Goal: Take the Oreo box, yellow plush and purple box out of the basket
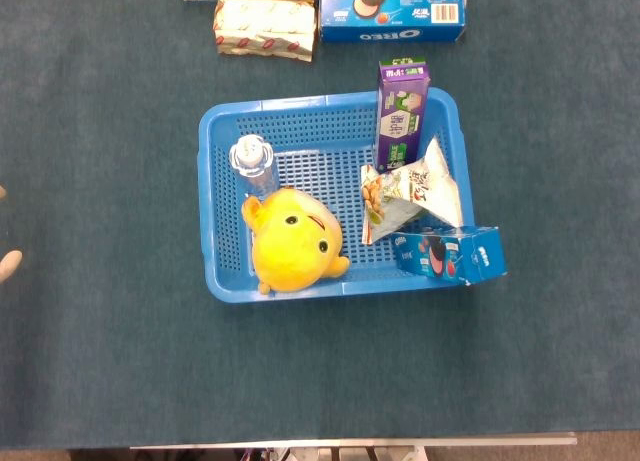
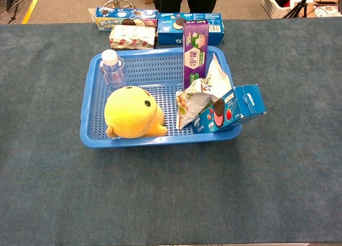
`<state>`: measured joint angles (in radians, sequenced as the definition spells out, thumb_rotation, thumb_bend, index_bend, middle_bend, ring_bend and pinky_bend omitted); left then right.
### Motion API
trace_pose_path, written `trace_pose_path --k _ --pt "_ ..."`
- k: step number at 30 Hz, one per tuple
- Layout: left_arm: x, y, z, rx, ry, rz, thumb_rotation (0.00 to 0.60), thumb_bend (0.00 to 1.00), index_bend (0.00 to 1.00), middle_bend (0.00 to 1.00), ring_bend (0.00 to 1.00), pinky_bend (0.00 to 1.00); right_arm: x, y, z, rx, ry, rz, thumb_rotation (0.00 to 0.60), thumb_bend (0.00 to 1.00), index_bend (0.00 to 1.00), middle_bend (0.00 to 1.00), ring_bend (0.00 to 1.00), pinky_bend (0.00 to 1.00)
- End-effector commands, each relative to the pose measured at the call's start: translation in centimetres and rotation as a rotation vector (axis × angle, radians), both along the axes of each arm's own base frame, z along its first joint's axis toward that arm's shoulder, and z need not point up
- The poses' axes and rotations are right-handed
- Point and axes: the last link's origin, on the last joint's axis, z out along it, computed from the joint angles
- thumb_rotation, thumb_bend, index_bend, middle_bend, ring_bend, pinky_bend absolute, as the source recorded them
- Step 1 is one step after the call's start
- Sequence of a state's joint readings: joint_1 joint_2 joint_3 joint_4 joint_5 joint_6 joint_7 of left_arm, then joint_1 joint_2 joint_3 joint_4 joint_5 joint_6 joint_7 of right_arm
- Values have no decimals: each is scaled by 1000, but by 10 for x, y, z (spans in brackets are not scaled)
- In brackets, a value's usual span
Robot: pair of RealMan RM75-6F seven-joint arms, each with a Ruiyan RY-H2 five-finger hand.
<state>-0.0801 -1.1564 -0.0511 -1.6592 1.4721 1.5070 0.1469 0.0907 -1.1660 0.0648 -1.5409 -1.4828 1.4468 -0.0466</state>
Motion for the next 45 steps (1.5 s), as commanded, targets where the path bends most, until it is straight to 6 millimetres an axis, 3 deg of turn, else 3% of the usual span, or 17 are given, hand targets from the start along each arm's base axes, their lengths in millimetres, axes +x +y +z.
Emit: trace_pose_path --k 1,15,21,27,34,45 --pt "0 -1 0 0 -1 2 600 6 348 328 156 155 -3 2 -2 -1 -8 -10 600 0 401 282 137 230" --pt "-2 -6 -3 -3 -7 19 600 6 348 326 156 155 11 -13 -2 47 -64 49 600 0 402 282 150 231" --pt "-5 -6 -5 -10 -11 23 600 6 348 326 156 155 38 -23 -3 130 -156 117 600 0 383 282 151 230" --pt "-6 -1 -8 -25 -12 12 600 6 348 326 156 155 78 -34 4 217 -192 219 600 0 352 268 152 230" --pt "-9 0 -11 -27 -15 18 600 6 348 326 156 155 117 -38 7 327 -200 298 600 0 259 218 152 230" --pt "-11 -1 -11 -22 -15 23 600 6 348 326 156 155 143 -35 -7 479 -120 355 600 0 147 131 82 211"
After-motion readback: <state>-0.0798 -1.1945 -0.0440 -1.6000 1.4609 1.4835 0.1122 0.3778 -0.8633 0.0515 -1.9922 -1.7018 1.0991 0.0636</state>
